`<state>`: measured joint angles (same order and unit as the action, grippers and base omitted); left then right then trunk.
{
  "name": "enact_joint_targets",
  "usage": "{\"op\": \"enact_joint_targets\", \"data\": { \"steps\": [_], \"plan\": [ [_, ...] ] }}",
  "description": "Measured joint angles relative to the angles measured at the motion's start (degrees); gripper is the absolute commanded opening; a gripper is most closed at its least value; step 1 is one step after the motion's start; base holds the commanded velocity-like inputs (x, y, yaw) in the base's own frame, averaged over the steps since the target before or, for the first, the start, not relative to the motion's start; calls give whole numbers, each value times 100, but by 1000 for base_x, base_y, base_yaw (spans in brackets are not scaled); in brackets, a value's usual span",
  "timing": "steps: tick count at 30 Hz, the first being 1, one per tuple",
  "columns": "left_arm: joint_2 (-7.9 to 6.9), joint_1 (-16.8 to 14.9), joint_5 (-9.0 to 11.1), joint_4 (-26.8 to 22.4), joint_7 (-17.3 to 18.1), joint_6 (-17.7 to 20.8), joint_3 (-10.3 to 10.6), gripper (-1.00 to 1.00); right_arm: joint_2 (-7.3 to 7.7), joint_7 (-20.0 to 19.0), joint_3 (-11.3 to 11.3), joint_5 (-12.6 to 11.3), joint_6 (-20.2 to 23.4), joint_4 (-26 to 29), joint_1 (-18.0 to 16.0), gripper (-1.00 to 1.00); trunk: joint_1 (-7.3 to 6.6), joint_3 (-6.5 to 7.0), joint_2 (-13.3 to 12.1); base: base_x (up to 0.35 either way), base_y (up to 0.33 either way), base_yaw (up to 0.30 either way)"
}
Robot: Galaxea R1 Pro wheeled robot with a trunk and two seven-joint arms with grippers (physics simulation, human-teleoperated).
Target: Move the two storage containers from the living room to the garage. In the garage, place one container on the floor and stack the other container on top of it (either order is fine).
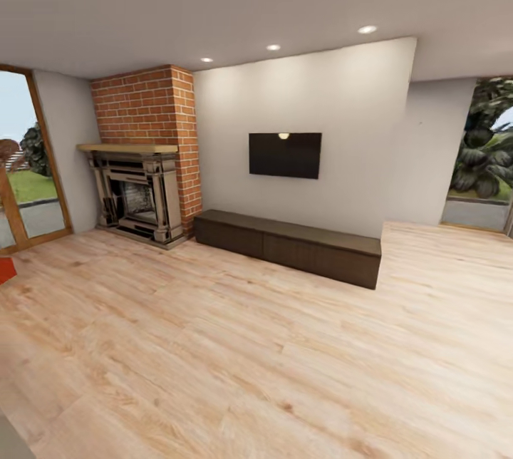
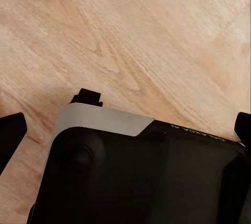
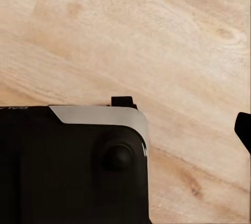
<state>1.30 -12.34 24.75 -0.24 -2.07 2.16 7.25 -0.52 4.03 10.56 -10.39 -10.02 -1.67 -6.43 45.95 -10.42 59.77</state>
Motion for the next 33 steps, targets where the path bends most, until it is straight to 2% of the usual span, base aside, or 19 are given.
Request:
{"op": "enact_joint_targets", "data": {
  "steps": [33],
  "plan": [
    [0,0,0,0,0,0,0,100,1,1,11,5,0,0,0,100,0,0,0,332,0,281]
  ]
}}
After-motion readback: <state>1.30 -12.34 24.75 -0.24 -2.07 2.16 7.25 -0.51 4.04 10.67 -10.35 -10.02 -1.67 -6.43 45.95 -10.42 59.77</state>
